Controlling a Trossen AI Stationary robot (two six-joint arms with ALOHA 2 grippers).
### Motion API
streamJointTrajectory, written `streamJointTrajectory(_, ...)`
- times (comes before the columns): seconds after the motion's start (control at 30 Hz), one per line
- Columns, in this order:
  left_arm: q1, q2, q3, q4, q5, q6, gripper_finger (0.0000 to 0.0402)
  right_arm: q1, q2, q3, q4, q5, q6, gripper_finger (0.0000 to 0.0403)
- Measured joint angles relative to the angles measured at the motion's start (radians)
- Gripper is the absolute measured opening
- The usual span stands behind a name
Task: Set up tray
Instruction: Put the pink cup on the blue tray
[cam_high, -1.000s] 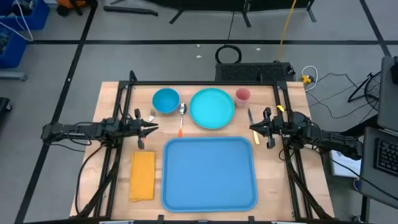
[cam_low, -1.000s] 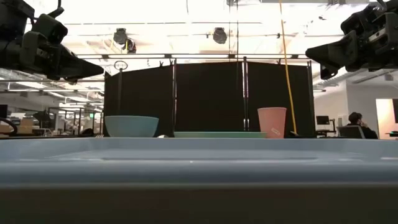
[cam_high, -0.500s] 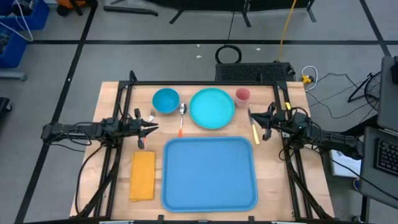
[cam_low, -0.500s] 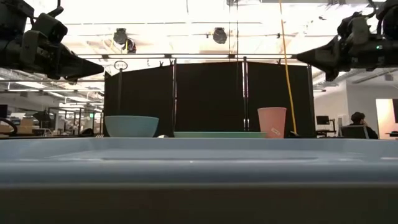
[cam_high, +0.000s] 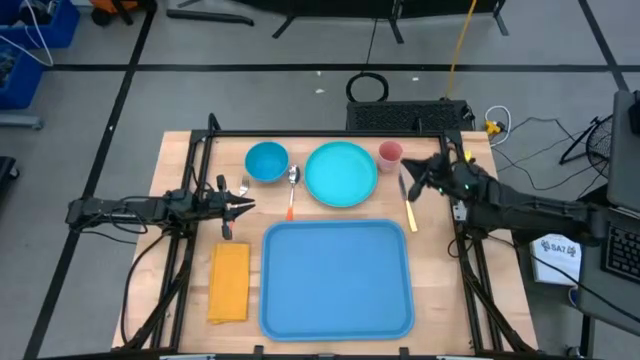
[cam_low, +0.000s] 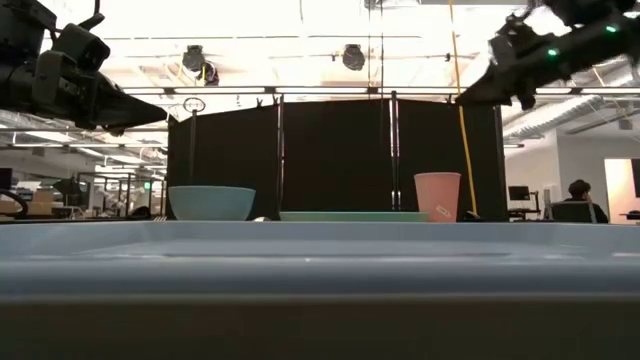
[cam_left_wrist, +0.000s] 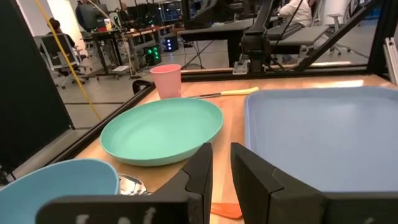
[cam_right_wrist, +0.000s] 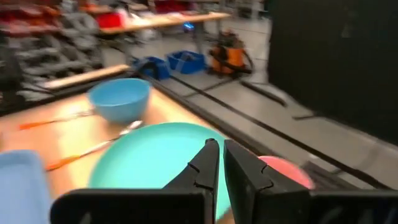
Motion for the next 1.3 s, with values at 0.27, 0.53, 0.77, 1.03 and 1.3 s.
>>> streamJointTrajectory(0.27, 0.0, 0.0, 0.0, -0.001, 0.001, -0.005, 0.0063, -0.183, 0.2, 0.212, -0.257, -0.05, -0.017, 0.0018)
streamJointTrajectory(0.53, 0.0, 0.0, 0.0, -0.001, 0.001, -0.007, 0.0063, -0.39, 0.346, 0.335, -0.426, -0.193, -0.001, 0.0018)
streamJointTrajectory(0.77, 0.0, 0.0, 0.0, -0.002, 0.001, -0.008, 0.0063, -0.448, 0.456, 0.378, -0.426, -0.239, -0.056, 0.0044)
streamJointTrajectory(1.03, 0.0, 0.0, 0.0, -0.002, 0.001, -0.009, 0.0063, -0.447, 0.535, 0.435, -0.455, -0.236, -0.042, 0.0152)
streamJointTrajectory(1.3, 0.0, 0.0, 0.0, -0.003, 0.001, -0.011, 0.0063, -0.447, 0.624, 0.517, -0.57, -0.235, -0.024, 0.0168)
